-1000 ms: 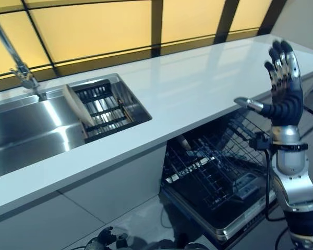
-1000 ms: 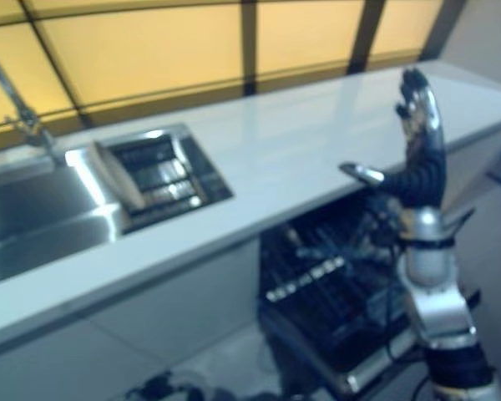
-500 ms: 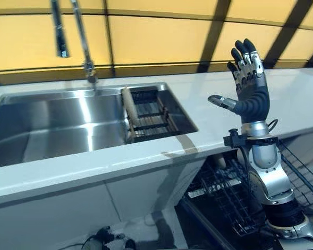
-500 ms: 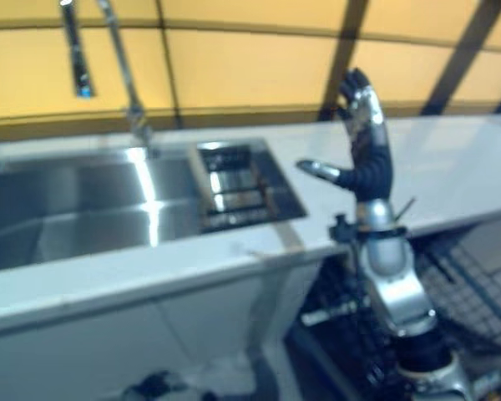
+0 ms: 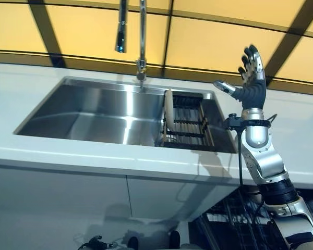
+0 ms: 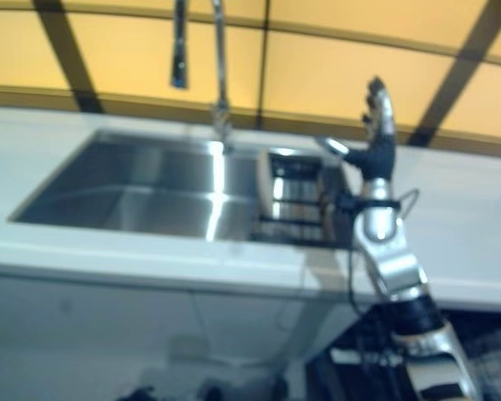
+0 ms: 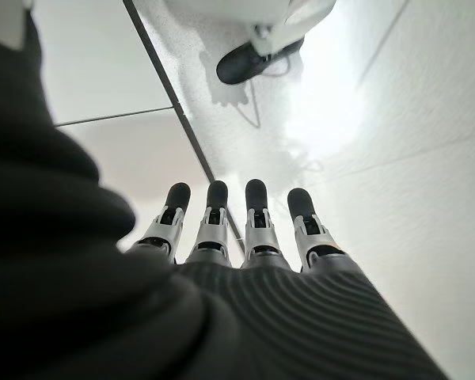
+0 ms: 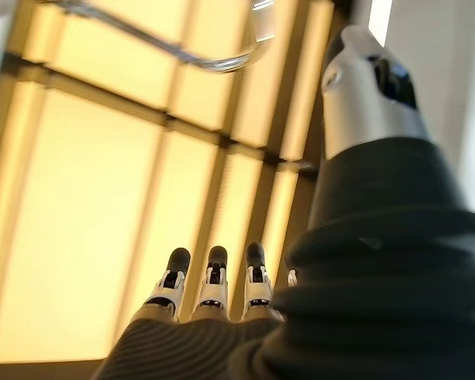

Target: Take plates into dishwasher

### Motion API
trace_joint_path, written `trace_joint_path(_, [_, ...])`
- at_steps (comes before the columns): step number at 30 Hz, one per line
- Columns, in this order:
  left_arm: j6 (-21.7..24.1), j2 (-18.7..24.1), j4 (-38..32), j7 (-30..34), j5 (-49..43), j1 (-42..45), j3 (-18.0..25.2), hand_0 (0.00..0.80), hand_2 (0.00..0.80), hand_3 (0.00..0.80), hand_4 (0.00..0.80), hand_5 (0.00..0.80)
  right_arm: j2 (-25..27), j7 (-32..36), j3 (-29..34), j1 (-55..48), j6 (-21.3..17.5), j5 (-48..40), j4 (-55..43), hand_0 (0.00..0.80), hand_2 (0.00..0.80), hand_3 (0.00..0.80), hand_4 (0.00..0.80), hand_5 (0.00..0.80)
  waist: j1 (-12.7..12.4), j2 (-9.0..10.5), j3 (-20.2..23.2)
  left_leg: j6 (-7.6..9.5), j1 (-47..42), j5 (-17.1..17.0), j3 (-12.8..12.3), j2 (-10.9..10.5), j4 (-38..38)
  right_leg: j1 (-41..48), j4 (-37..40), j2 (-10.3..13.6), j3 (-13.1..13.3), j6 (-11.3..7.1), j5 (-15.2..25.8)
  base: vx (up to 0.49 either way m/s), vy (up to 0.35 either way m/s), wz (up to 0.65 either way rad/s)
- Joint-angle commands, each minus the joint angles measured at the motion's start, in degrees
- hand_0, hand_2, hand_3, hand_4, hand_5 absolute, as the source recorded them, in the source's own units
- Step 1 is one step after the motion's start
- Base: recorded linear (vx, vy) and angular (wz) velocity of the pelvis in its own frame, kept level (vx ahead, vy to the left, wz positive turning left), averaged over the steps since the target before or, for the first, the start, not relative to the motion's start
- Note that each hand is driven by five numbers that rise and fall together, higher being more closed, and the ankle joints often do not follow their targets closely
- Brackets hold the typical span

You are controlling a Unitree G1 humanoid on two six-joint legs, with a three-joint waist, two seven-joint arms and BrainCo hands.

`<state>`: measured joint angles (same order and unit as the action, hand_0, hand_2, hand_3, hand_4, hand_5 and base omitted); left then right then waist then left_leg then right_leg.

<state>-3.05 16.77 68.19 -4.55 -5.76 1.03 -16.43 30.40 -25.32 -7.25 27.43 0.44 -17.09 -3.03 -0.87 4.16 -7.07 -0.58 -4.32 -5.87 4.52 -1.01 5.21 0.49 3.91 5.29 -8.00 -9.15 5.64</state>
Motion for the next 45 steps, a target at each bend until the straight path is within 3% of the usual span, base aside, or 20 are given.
trace_joint_path(1, [2.29, 0.55, -1.34, 0.51, -0.62, -3.07, 0.89, 0.0, 0.0, 0.0, 0.0, 0.0, 1.71, -1.08, 2.59, 5.05, -0.23, -0.65, -2.55, 0.0, 0.0, 0.0, 0.0, 0.0, -1.44, -1.13, 0.55, 2.45, -3.62, 8.78, -2.17, -3.15, -0.21, -2.48, -3.95, -0.36, 0.61, 1.53, 1.35, 0.102, -0.044, -0.01])
trace_joint_path(10, [0.86, -0.08, -4.38, 0.41, 0.51, -3.52, -0.87, 0.0, 0.0, 0.0, 0.0, 0.0, 0.9, -0.67, -0.25, 7.04, 6.42, -5.52, 0.87, 0.0, 0.0, 0.0, 0.0, 0.0, -2.6, -0.8, 0.68, 2.5, -3.64, 8.9, -3.68, -3.11, -0.21, -0.26, -3.23, 0.02, -1.18, 1.63, 0.37, 0.027, -0.006, 0.0])
trace_joint_path(17, [-0.15, 0.51, -3.5, 0.08, 0.43, -3.58, -1.49, 0.0, 0.0, 0.0, 0.0, 0.0, -0.1, -2.1, -2.27, 11.42, 8.49, -10.74, 3.49, 0.0, 0.0, 0.0, 0.0, 0.0, -3.07, -0.37, 0.04, 2.57, -4.08, 8.72, -4.22, -2.95, -0.21, -0.76, -4.17, 0.33, -1.87, 1.15, 1.36, 0.0, 0.0, 0.0])
trace_joint_path(20, [-0.26, 0.61, -3.46, 0.11, 0.57, -3.51, -1.65, 0.0, 0.0, 0.0, 0.0, 0.0, -0.44, -2.75, -2.76, 13.06, 8.74, -11.49, 4.09, 0.0, 0.0, 0.0, 0.0, 0.0, -3.26, -0.21, -0.02, 2.6, -4.27, 8.77, -4.15, -3.04, -0.21, -0.82, -4.05, 0.36, -1.87, 0.99, 1.9, 0.0, 0.0, 0.0])
trace_joint_path(34, [-0.73, 0.68, -4.03, 1.0, 0.71, -4.62, -3.55, 0.0, 0.0, 0.0, 0.0, 0.0, -4.83, -11.17, -8.57, 24.27, 17.62, -14.7, 11.46, 0.0, 0.0, 0.0, 0.0, 0.0, -5.31, 0.22, -0.03, 3.19, -4.81, 8.83, -3.64, -4.12, -0.21, -1.84, -5.19, 2.05, -2.81, 0.59, 4.58, -0.015, 0.051, -0.04])
trace_joint_path(45, [-1.75, 0.98, -2.76, 1.12, 2.12, -4.9, -4.59, 0.0, 0.0, 0.0, 0.0, 0.0, -9.38, -14.81, -11.95, 29.28, 20.55, -15.46, 21.9, 0.0, 0.0, 0.0, 0.0, 0.0, -7.05, -0.28, 0.26, 3.31, -4.57, 8.87, -2.78, -4.63, -0.21, -1.84, -6.06, 3.78, -4.39, 0.68, 5.31, 0.006, 0.052, 0.08])
